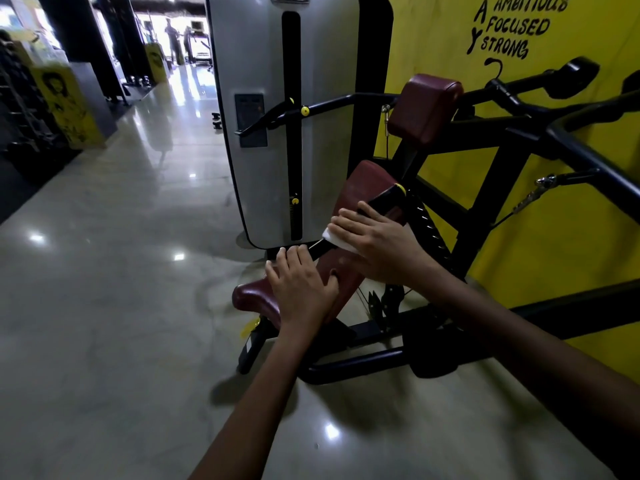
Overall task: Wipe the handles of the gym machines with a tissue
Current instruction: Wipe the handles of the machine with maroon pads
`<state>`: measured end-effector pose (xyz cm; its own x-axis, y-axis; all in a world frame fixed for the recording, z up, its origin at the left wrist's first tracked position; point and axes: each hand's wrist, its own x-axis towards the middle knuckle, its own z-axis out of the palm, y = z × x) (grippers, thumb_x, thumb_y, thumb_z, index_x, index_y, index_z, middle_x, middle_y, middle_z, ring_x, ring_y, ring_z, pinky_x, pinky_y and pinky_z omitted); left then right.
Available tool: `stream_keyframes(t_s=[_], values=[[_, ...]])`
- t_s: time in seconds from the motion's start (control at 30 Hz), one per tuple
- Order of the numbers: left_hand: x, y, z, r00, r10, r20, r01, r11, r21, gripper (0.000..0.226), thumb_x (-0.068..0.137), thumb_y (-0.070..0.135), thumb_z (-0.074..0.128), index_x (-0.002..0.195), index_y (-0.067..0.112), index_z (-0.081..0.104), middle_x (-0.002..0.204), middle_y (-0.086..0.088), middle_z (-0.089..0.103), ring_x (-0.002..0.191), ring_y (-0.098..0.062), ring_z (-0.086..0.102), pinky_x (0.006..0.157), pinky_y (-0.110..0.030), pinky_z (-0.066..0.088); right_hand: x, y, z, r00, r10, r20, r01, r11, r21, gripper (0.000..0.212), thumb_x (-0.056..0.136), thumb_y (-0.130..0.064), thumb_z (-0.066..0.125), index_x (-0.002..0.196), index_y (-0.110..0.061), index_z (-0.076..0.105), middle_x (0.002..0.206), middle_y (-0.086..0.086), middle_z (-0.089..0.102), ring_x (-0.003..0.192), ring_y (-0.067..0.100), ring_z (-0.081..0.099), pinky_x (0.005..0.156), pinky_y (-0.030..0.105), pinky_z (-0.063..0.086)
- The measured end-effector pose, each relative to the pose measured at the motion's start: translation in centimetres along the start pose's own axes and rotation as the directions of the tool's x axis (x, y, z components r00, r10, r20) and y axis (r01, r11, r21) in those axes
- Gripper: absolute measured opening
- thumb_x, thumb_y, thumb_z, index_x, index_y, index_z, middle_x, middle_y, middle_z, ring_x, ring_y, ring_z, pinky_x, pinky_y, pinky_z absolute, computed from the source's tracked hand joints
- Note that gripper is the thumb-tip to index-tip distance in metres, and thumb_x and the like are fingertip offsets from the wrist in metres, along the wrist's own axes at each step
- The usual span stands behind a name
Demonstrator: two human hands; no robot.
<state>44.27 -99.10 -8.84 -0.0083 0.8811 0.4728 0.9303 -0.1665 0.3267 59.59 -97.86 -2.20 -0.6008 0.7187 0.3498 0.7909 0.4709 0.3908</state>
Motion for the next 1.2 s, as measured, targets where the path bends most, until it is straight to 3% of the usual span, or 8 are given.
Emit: stream_keyframes(t_s=[0.1,0.2,0.33,0.47,0.6,0.7,1.0,1.2], values=[[0.1,-0.2,0.2,0.999,0.011,-0.036,-0.011,1.000,-0.003,0.058,0.070,0.043,0.062,0.109,-0.001,0.060,0.107,-0.019,0.064,0.109,-0.037,0.058,0.094,-0.053,0.042,0.4,0.6,-0.5,0.998,0.052,-0.044,-0.054,0.997,-0.052,0.048,0.090,-0.035,0.044,0.123,-0.003,0.059,0.125,0.013,0.061,0.123,0.028,0.052,0.111,0.042,0.021],[0.0,-0.2,0.4,1.000,0.013,-0.008,-0.014,1.000,-0.011,0.060,0.077,0.041,0.065,0.119,-0.001,0.055,0.119,-0.019,0.059,0.122,-0.037,0.049,0.104,-0.054,0.031,1.5,-0.4,-0.1,0.994,0.104,-0.024,-0.104,0.994,-0.020,0.043,0.099,-0.028,0.040,0.133,-0.004,0.049,0.139,0.014,0.049,0.137,0.026,0.035,0.115,0.031,0.001],[-0.2,-0.2,-0.1,1.000,-0.011,0.020,0.011,1.000,-0.020,0.062,0.083,0.044,0.059,0.125,0.001,0.050,0.129,-0.017,0.053,0.131,-0.035,0.039,0.109,-0.056,0.019,1.1,-1.2,0.6,0.995,-0.028,-0.100,0.025,0.999,-0.025,0.036,0.090,-0.021,0.046,0.117,-0.006,0.063,0.121,0.011,0.064,0.119,0.026,0.056,0.109,0.042,0.028],[0.0,-0.2,0.2,1.000,-0.017,-0.012,0.018,1.000,0.008,0.058,0.074,0.044,0.061,0.113,0.001,0.058,0.114,-0.017,0.062,0.119,-0.036,0.052,0.102,-0.059,0.032,0.0,1.1,0.7,0.982,-0.090,-0.168,0.087,0.996,-0.025,0.038,0.078,-0.006,0.072,0.115,-0.004,0.064,0.119,0.011,0.065,0.115,0.027,0.059,0.108,0.047,0.028],[0.0,-0.3,0.5,0.999,-0.008,-0.033,0.008,1.000,0.000,0.058,0.071,0.043,0.065,0.110,-0.001,0.060,0.109,-0.018,0.064,0.114,-0.037,0.056,0.099,-0.058,0.036,0.9,0.7,0.6,0.965,-0.037,-0.260,0.026,0.999,-0.044,0.027,0.087,-0.010,0.053,0.109,-0.005,0.068,0.112,0.012,0.068,0.108,0.029,0.063,0.105,0.050,0.030],[-0.1,-0.3,0.4,1.000,-0.005,0.006,0.005,1.000,-0.029,0.060,0.076,0.041,0.067,0.118,-0.001,0.056,0.119,-0.019,0.059,0.123,-0.037,0.048,0.105,-0.056,0.028,0.9,-0.5,1.5,0.974,-0.105,-0.203,0.100,0.994,-0.033,0.037,0.088,-0.015,0.040,0.111,-0.005,0.067,0.114,0.012,0.067,0.111,0.029,0.061,0.105,0.049,0.030],[-0.1,-0.1,0.3,1.000,0.007,-0.027,-0.008,1.000,-0.028,0.058,0.068,0.039,0.073,0.106,-0.003,0.060,0.105,-0.021,0.064,0.110,-0.039,0.057,0.097,-0.056,0.039,0.2,1.0,1.3,0.928,-0.058,-0.368,0.015,0.993,-0.119,0.033,0.084,-0.006,0.041,0.101,-0.006,0.070,0.111,0.012,0.068,0.112,0.033,0.059,0.110,0.049,0.028],[-0.1,0.0,0.0,1.000,0.009,-0.010,-0.009,0.999,-0.039,0.057,0.068,0.040,0.069,0.105,-0.003,0.061,0.103,-0.021,0.065,0.107,-0.039,0.059,0.095,-0.055,0.041,-0.6,-0.4,1.4,0.885,0.127,-0.447,-0.135,0.991,0.014,0.028,0.081,0.000,0.054,0.106,-0.005,0.065,0.094,0.011,0.055,0.079,0.022,0.055,0.065,0.033,0.050]])
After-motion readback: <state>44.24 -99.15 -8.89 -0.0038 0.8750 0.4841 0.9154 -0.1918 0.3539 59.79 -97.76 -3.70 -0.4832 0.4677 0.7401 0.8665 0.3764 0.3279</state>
